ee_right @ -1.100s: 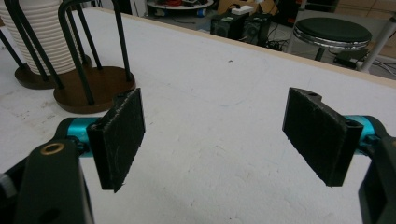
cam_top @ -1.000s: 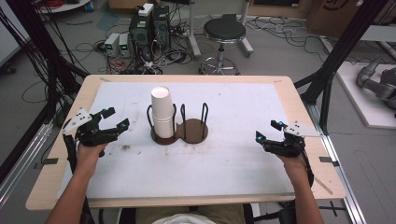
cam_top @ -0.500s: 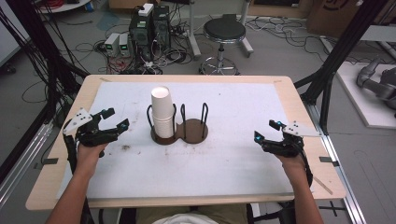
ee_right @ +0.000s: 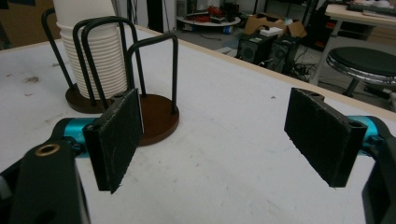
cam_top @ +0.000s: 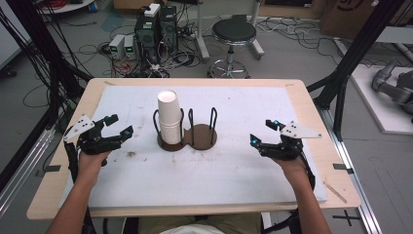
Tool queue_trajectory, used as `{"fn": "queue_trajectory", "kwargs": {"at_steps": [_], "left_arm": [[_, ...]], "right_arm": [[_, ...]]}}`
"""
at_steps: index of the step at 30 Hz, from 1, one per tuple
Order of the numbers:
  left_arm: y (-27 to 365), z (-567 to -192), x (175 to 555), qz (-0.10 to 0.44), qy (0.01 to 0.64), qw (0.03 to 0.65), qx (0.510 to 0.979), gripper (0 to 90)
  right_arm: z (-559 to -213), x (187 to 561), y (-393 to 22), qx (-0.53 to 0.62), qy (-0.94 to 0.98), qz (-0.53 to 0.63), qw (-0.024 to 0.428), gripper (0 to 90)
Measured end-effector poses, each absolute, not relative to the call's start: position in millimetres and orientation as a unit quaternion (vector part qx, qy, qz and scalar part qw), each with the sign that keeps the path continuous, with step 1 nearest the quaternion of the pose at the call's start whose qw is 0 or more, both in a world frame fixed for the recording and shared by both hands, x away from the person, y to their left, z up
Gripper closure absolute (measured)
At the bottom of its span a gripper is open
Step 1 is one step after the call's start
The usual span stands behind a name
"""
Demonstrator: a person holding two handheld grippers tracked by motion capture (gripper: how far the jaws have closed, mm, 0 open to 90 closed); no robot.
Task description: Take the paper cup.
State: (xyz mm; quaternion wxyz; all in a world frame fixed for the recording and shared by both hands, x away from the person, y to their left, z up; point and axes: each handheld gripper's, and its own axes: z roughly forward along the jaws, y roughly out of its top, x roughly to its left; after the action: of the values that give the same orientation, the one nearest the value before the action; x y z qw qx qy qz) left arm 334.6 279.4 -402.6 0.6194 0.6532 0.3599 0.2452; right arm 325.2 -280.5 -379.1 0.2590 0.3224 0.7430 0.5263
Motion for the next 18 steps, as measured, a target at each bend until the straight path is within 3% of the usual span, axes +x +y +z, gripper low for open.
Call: {"fn": "queue_trajectory", "kwargs": {"at_steps": [18], "left_arm": [[282.3, -404.8, 335.9, 0.242, 0.364, 0.618, 0.653, 17.6]], "right_arm": [[-361.1, 341.8, -238.6, 0.282, 0.742, 0.558, 0.240, 38.0]]}}
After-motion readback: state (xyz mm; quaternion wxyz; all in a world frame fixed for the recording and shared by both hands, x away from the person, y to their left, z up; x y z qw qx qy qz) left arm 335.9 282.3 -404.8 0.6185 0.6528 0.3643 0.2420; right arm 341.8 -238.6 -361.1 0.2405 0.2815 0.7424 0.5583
